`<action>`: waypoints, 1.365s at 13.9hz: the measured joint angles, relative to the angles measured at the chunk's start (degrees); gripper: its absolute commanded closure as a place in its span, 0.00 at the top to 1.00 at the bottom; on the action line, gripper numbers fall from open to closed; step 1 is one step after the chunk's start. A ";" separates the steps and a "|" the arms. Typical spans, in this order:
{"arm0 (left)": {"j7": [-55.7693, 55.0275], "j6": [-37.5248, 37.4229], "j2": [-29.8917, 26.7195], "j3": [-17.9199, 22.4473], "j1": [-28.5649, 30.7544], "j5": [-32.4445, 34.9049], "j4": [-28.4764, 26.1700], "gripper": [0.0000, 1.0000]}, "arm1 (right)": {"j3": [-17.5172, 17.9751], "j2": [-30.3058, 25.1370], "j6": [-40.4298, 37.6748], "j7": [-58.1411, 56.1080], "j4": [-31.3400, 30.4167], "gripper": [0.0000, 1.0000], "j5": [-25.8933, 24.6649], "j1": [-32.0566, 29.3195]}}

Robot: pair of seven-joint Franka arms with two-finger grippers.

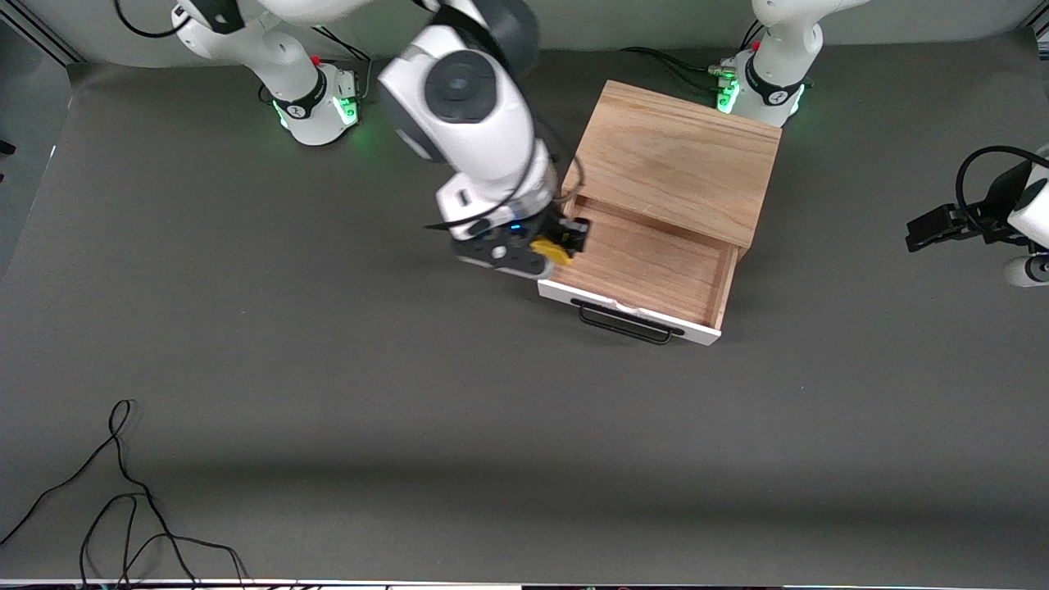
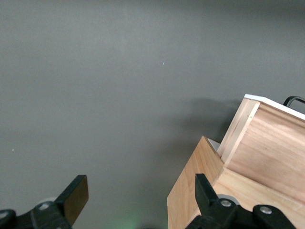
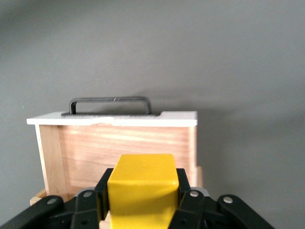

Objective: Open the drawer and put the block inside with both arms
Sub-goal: 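Carry the yellow cube with the right gripper over the open drawer, then lower the cube into the drawer and open the right gripper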

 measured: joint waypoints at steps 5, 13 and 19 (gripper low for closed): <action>0.26 2.04 -0.95 -0.02 0.00 -0.10 -1.57 1.00 | -0.03 5.15 1.99 0.95 0.19 0.32 -0.58 3.12; 2.02 2.46 -1.54 16.46 -15.88 -1.08 -1.24 1.00 | -0.04 11.65 4.86 1.49 0.19 0.40 -0.73 5.75; 2.18 2.56 -1.57 17.66 -19.02 -1.24 -1.19 1.00 | -0.04 12.20 5.73 2.54 0.67 0.47 -1.57 6.70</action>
